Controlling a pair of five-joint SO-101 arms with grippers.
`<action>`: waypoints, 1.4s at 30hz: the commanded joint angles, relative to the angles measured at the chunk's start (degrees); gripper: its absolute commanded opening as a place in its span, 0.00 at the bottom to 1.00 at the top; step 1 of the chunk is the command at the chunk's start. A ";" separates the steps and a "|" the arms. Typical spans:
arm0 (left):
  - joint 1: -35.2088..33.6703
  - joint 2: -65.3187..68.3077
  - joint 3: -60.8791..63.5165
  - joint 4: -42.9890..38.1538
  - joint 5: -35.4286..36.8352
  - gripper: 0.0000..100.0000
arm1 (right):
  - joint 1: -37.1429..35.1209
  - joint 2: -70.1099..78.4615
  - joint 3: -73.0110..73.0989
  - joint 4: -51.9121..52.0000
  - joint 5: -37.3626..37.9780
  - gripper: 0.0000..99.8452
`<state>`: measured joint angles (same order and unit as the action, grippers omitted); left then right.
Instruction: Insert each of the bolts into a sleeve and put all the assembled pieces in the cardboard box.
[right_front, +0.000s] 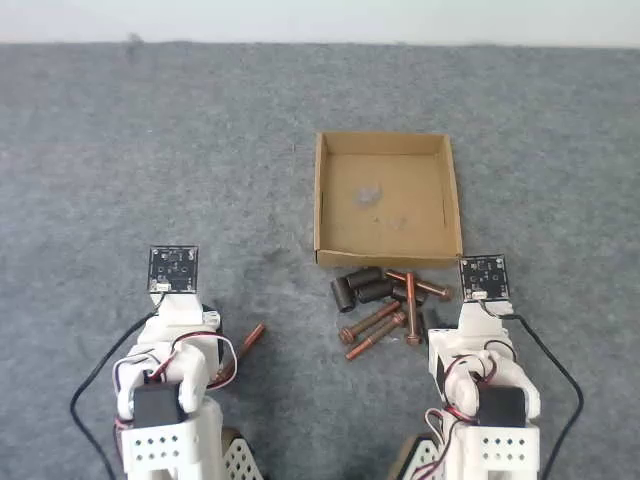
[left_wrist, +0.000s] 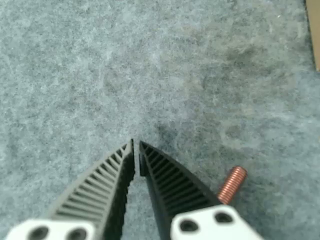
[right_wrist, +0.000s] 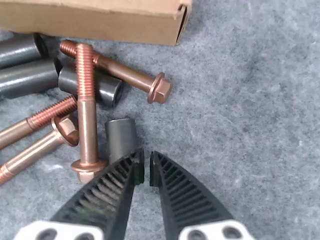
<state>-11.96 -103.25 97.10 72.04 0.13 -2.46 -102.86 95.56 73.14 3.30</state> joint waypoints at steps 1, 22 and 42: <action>-0.09 -1.05 -0.57 0.26 -0.09 0.01 | 0.84 0.22 0.97 0.22 0.44 0.01; -0.35 -1.14 -0.57 -9.05 0.00 0.01 | 0.66 0.22 0.97 0.48 0.79 0.01; -3.69 -1.05 -3.47 -6.59 -0.09 0.01 | 0.57 0.22 0.88 -15.78 0.79 0.01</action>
<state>-15.21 -103.25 96.92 64.92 0.13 -2.29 -102.86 95.56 58.64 3.38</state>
